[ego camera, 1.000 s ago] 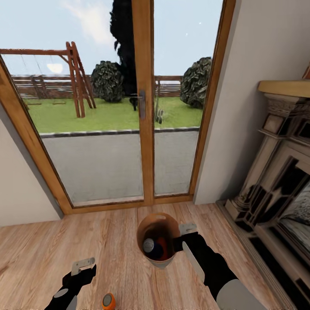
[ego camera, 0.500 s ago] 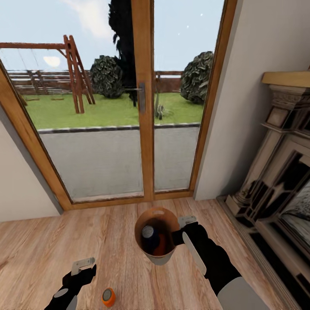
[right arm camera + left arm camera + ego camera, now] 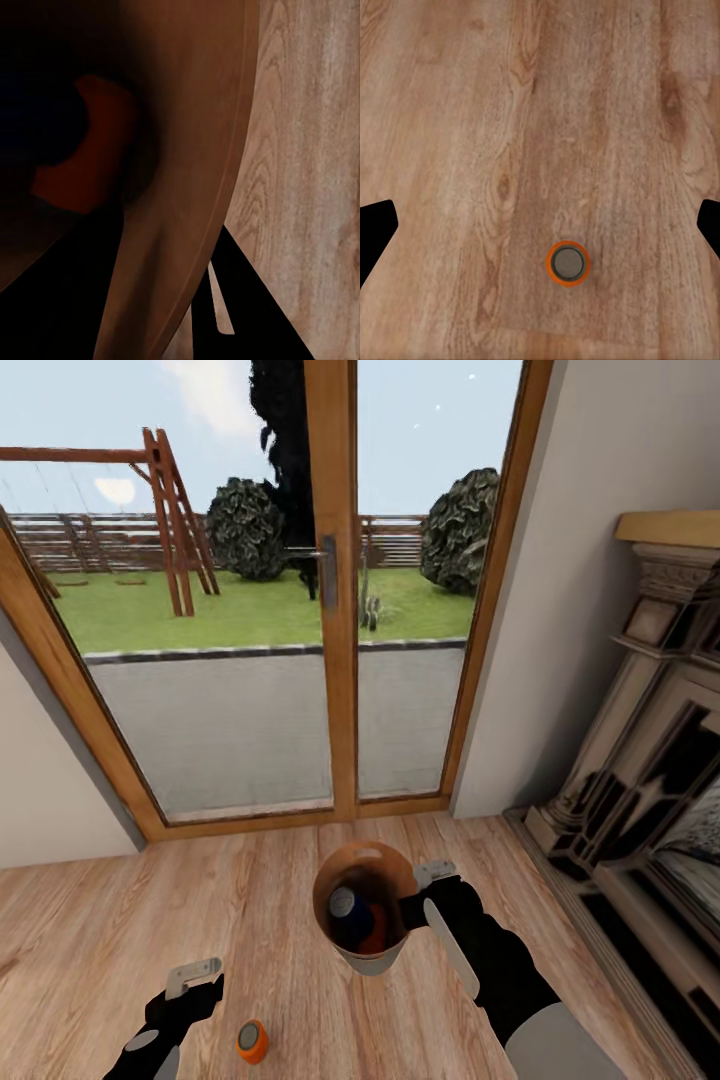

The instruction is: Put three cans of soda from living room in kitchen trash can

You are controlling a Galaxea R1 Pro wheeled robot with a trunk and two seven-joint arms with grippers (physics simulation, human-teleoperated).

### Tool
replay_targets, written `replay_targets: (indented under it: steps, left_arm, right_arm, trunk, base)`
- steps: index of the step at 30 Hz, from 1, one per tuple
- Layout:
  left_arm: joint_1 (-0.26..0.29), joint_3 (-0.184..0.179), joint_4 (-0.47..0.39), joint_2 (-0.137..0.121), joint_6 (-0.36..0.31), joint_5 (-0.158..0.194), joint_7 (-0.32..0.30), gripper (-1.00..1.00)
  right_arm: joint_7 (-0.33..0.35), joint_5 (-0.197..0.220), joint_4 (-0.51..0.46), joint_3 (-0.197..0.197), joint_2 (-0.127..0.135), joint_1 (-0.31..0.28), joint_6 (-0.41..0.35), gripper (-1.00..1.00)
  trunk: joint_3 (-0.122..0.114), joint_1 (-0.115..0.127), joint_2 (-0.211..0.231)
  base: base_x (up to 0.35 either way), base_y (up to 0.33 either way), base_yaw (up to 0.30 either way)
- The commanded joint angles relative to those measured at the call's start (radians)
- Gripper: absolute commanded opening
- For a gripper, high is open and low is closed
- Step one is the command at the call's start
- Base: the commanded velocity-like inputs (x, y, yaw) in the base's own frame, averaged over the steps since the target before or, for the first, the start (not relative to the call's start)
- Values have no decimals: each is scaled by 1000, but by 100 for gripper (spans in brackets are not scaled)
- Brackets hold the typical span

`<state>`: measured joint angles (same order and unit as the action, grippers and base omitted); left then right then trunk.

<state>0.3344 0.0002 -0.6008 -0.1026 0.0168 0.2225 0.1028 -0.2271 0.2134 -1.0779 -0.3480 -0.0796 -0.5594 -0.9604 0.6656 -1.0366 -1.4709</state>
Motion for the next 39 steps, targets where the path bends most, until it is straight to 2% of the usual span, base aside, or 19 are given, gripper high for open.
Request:
replay_targets:
  steps: [1, 7, 12, 16, 36, 39]
  left_arm:
    - [0, 0, 0, 0, 0, 0, 0, 100]
    - [0, -7, -2, 0, 0, 0, 0, 100]
    - [0, -58, 1, 0, -1, 0, 0, 100]
    - [0, -70, 1, 0, 0, 0, 0, 100]
    - [0, -74, 3, 0, 0, 1, 0, 100]
    - [0, -74, 3, 0, 0, 1, 0, 100]
  right_arm:
    - [0, 7, 0, 0, 0, 0, 2, -100]
    - [0, 7, 0, -1, 0, 0, 2, -100]
    - [0, 7, 0, -2, 0, 0, 3, -100]
    - [0, 7, 0, -2, 0, 0, 3, -100]
    - [-1, 7, 0, -2, 0, 0, 5, -100]
    - [-1, 6, 0, -2, 0, 0, 5, -100]
  trunk:
    - [0, 0, 0]
    - [1, 0, 0]
    - [1, 0, 0]
    - [1, 0, 0]
    - [1, 0, 0]
    - [10, -11, -21]
  base:
    - [0, 0, 0]
    - [2, 0, 0]
    - [156, 28, 0]
    - [87, 17, 0]
    - [70, 1, 0]
    - [1, 0, 0]
